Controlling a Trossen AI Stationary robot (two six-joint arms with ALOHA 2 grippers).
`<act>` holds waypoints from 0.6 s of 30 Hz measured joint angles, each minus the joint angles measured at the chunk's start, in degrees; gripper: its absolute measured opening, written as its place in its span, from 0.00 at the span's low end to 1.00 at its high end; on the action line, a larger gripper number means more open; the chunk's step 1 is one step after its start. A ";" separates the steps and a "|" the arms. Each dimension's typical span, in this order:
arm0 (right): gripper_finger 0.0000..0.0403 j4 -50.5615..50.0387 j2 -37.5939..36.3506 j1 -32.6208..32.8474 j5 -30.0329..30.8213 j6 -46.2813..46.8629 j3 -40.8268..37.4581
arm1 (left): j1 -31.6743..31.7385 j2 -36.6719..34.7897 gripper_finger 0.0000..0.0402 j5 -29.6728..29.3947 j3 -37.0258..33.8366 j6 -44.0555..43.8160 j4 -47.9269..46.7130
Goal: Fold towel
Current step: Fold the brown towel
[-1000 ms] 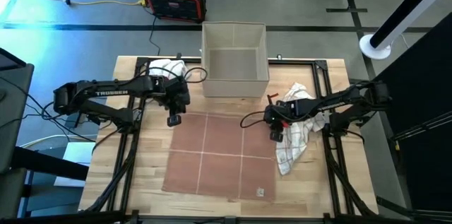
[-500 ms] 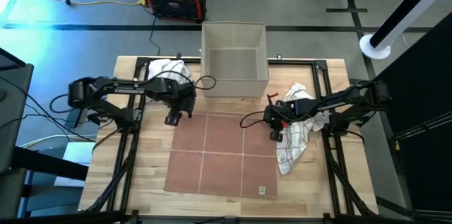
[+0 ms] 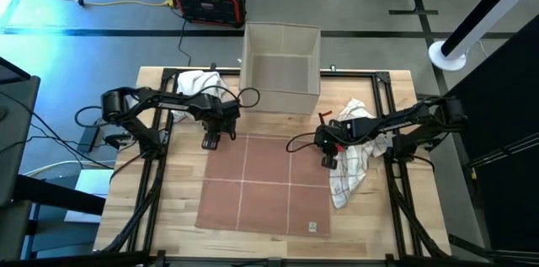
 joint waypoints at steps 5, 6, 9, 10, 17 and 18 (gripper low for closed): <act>0.03 -0.11 0.00 0.02 -0.07 1.32 0.00 | 0.00 0.76 0.14 0.05 0.21 -3.66 -0.52; 0.03 -0.11 0.00 0.02 -0.09 1.47 0.00 | 0.00 0.48 0.08 -0.04 0.31 -4.33 -1.22; 0.03 -1.39 -0.70 0.04 -0.24 2.71 0.42 | -0.18 -0.78 0.02 -0.91 1.57 -7.13 -4.93; 0.03 -2.55 -1.32 0.04 -0.35 2.78 0.99 | -0.20 -1.53 0.03 -1.44 2.43 -8.27 -6.53; 0.03 -14.04 -6.82 1.55 6.98 2.25 8.13 | -2.24 -7.33 0.01 -4.88 8.19 -15.58 -17.86; 0.03 -15.59 -7.47 1.85 9.71 2.00 9.44 | -2.59 -8.40 0.01 -6.57 8.75 -16.66 -18.24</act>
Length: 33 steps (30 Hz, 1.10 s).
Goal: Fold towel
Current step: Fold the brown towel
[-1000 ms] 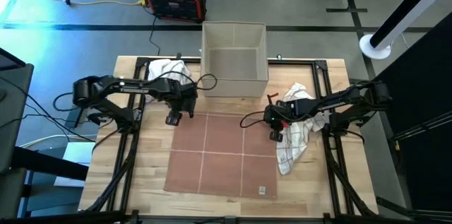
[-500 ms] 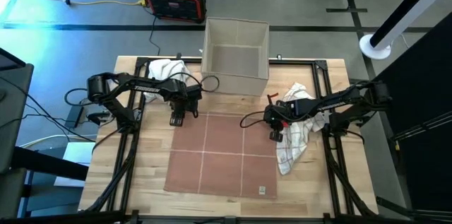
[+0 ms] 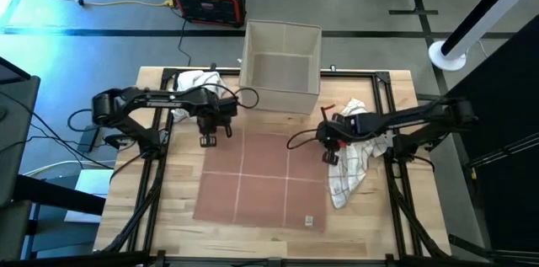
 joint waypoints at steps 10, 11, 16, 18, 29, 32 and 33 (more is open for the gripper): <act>0.03 -5.85 -2.08 3.86 3.50 -0.70 6.32 | -3.23 -9.52 0.01 -7.31 3.03 -5.48 -2.18; 0.03 -5.82 -2.08 4.81 1.64 -0.42 6.32 | -4.45 -10.04 0.01 -6.51 3.03 -6.24 -3.11; 0.03 -6.07 -2.08 11.06 -4.95 2.58 5.97 | -12.88 -11.85 0.01 -1.53 1.13 -11.54 -4.37; 0.03 -5.68 -2.08 13.39 -6.67 4.10 5.97 | -16.88 -11.89 0.01 1.25 0.00 -14.12 -4.31; 0.03 -1.55 1.88 21.25 -14.72 6.44 5.97 | -31.73 -11.89 0.01 10.66 -5.59 -23.91 9.65; 0.03 0.32 4.06 22.18 -18.66 4.82 5.96 | -33.88 -11.90 0.01 13.30 -7.23 -23.91 14.77; 0.03 0.72 4.77 22.45 -19.84 4.24 5.95 | -34.43 -11.90 0.01 14.18 -7.90 -23.91 16.11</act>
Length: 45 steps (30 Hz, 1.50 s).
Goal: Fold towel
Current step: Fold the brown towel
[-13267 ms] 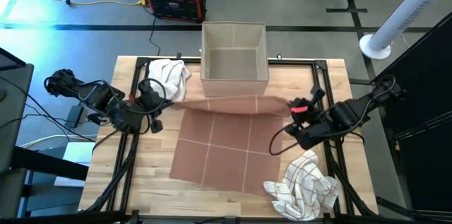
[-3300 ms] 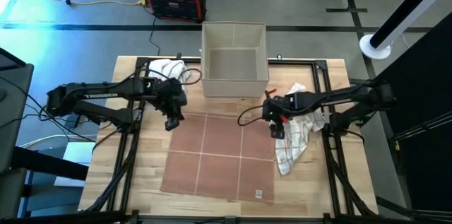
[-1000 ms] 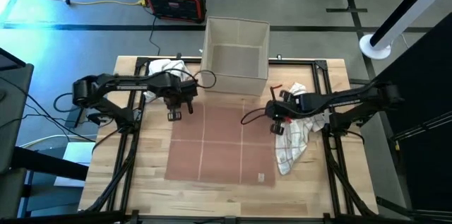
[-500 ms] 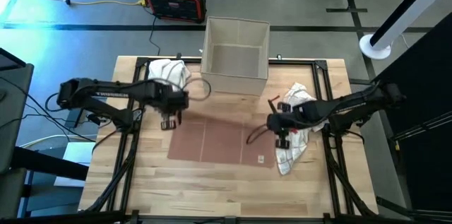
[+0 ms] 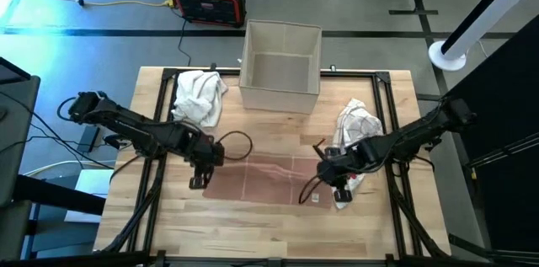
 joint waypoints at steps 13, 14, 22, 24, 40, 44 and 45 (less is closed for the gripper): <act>0.30 -0.39 8.80 2.21 -9.06 -2.39 0.00 | -3.25 0.00 0.16 20.96 -7.41 -4.25 12.36; 0.33 -0.56 9.31 2.19 -9.57 -2.40 0.00 | -3.11 0.00 0.18 23.68 -8.11 -5.94 13.55; 0.38 -11.78 6.56 1.20 -11.54 -2.30 0.00 | -1.25 -0.15 0.23 29.65 -8.63 -12.49 15.32; 0.36 -14.88 3.85 0.75 -11.35 -0.80 0.00 | -0.91 -0.17 0.22 28.27 -8.06 -12.53 15.38; 0.22 -11.36 -15.02 -0.26 5.24 18.18 -0.75 | -0.90 -0.20 0.15 8.93 -8.43 -11.94 22.28; 0.07 -1.89 -12.63 -0.21 6.03 20.02 -6.79 | -0.13 0.31 0.06 3.74 -11.77 -12.05 29.70; 0.03 0.70 -12.01 -0.21 6.13 21.21 -9.03 | 0.31 0.62 0.04 3.39 -12.81 -12.47 31.40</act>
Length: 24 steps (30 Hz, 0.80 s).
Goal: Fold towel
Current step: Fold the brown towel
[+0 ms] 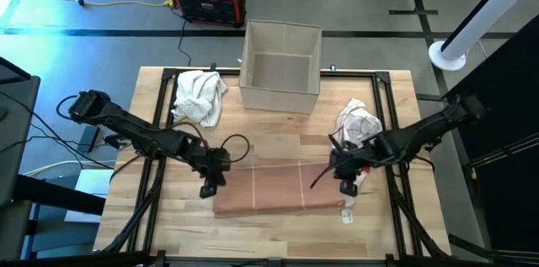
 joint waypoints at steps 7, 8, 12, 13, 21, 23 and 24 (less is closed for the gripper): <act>0.00 11.86 3.70 0.06 1.36 6.91 -10.71 | 1.47 4.31 0.01 -0.51 -6.60 -5.59 6.37; 0.00 13.17 4.35 0.06 1.36 6.90 -11.46 | 1.34 4.83 0.00 -0.11 -7.36 -6.41 6.13; 0.00 18.83 8.86 -0.14 1.01 5.10 -11.81 | 0.45 4.77 0.00 3.33 -8.27 -9.67 1.82; 0.00 20.08 10.45 -0.37 0.87 3.82 -11.23 | 0.16 4.40 0.00 3.86 -8.25 -10.19 -0.46; 0.00 21.60 20.86 -8.41 3.46 -6.19 -1.06 | -0.21 -0.80 0.00 -0.63 -5.38 -15.23 -21.05; 0.00 21.58 22.06 -11.89 4.02 -7.33 0.87 | 0.77 -1.75 0.00 -3.82 -3.88 -16.49 -25.89; 0.00 21.15 22.39 -13.63 3.96 -7.62 1.64 | 1.39 -2.31 0.00 -4.71 -3.12 -16.86 -27.92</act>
